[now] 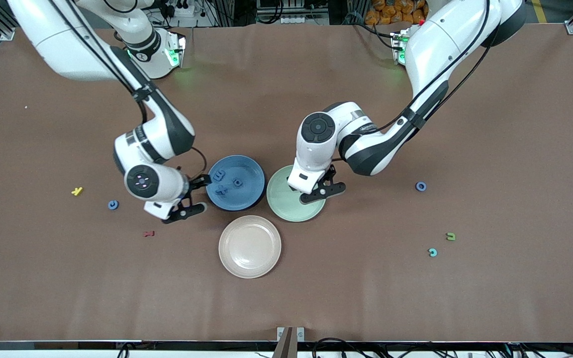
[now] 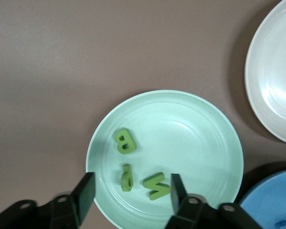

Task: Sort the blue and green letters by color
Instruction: 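Grasp the blue e with the right gripper while the left gripper reaches green u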

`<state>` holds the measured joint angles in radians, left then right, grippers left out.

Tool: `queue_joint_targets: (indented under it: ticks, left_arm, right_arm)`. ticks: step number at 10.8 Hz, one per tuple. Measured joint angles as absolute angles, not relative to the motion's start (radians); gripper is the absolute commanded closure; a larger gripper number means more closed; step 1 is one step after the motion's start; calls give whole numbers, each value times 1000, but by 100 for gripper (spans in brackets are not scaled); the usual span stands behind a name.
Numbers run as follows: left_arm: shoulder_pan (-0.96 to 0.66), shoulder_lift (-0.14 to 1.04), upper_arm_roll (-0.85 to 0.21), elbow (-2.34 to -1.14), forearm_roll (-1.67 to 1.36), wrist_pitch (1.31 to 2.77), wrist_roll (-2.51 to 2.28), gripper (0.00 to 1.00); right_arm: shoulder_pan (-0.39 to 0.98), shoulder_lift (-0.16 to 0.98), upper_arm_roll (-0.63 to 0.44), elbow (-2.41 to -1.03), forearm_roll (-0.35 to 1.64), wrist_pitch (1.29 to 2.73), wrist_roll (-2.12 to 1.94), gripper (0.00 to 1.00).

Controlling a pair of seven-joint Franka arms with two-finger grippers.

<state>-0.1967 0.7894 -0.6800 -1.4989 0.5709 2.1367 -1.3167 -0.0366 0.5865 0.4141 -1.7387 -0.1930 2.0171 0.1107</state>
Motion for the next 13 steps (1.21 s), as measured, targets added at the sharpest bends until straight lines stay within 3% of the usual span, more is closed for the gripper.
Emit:
queue_joint_targets:
  ticks: [3, 10, 13]
  left_arm:
    - [-195, 782, -680, -1458, 571, 2137, -1316, 0]
    - [-128, 687, -678, -1441, 571, 2131, -1145, 0]
    - [-107, 671, -678, -1448, 570, 2117, -1033, 0]
  right_arm:
    - [-135, 587, 412, -1740, -269, 2037, -33, 0]
    - [-384, 576, 410, -1915, -335, 2335, -168, 0]
    - [-475, 556, 411, -1946, -336, 2352, -168, 0]
